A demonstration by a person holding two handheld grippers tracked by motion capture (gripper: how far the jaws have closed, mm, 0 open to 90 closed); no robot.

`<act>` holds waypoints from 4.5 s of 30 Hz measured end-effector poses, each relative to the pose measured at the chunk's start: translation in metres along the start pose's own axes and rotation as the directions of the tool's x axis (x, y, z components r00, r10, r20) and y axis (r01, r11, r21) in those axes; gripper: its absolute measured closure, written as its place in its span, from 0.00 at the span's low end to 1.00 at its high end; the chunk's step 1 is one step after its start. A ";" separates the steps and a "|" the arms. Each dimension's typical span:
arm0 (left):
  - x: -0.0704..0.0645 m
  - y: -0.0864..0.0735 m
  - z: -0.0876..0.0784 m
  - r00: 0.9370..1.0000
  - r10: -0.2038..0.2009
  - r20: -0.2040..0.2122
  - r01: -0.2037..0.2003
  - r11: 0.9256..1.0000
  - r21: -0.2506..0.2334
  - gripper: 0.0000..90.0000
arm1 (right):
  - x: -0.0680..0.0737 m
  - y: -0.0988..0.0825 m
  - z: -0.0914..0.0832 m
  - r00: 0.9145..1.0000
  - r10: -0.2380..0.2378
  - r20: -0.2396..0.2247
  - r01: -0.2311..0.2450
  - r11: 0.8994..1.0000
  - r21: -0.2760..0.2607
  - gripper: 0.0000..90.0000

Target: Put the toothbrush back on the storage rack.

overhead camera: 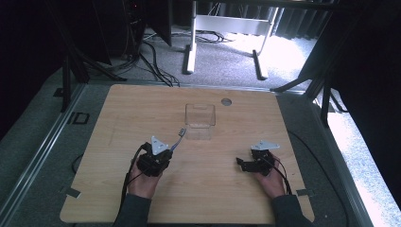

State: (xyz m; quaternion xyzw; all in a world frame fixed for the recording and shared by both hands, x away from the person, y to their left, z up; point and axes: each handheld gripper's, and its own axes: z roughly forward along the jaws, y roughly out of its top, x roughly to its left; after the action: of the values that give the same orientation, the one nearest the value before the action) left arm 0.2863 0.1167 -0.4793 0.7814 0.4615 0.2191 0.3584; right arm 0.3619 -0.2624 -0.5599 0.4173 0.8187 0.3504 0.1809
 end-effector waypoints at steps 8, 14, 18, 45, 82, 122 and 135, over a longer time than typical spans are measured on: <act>0.004 0.006 -0.001 1.000 -0.008 0.013 0.009 0.999 -0.045 0.92 | 0.000 0.000 0.000 1.000 -0.001 0.000 0.001 1.000 0.000 0.21; 0.004 0.011 -0.001 1.000 -0.006 0.018 0.007 0.998 -0.069 0.92 | 0.000 0.000 0.000 1.000 0.000 0.000 0.000 1.000 0.000 0.21; 0.005 0.014 -0.001 1.000 -0.010 0.018 0.012 0.996 -0.085 0.92 | 0.000 0.000 0.000 1.000 -0.001 0.000 0.001 1.000 0.000 0.21; 0.010 0.035 0.000 0.999 -0.030 0.041 0.037 0.982 -0.187 0.92 | 0.000 0.000 0.000 1.000 0.000 0.000 0.000 1.000 -0.001 0.21; 0.021 0.058 0.012 0.996 -0.018 0.093 0.045 0.953 -0.298 0.92 | 0.000 0.000 0.000 1.000 0.001 0.000 -0.001 1.000 0.000 0.21; 0.032 0.078 0.030 0.993 0.018 0.116 0.028 0.924 -0.381 0.92 | 0.000 0.000 0.000 1.000 -0.002 0.001 0.002 1.000 -0.002 0.21; 0.037 0.081 0.033 0.989 -0.008 0.147 0.066 0.917 -0.394 0.92 | 0.000 0.000 0.000 1.000 0.000 0.001 0.000 1.000 0.000 0.21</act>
State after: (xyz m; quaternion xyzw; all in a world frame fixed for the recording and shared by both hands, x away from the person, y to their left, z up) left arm 0.3717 0.1119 -0.4383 0.6968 0.3955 0.2454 0.5458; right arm 0.3620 -0.2624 -0.5597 0.4174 0.8187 0.3502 0.1811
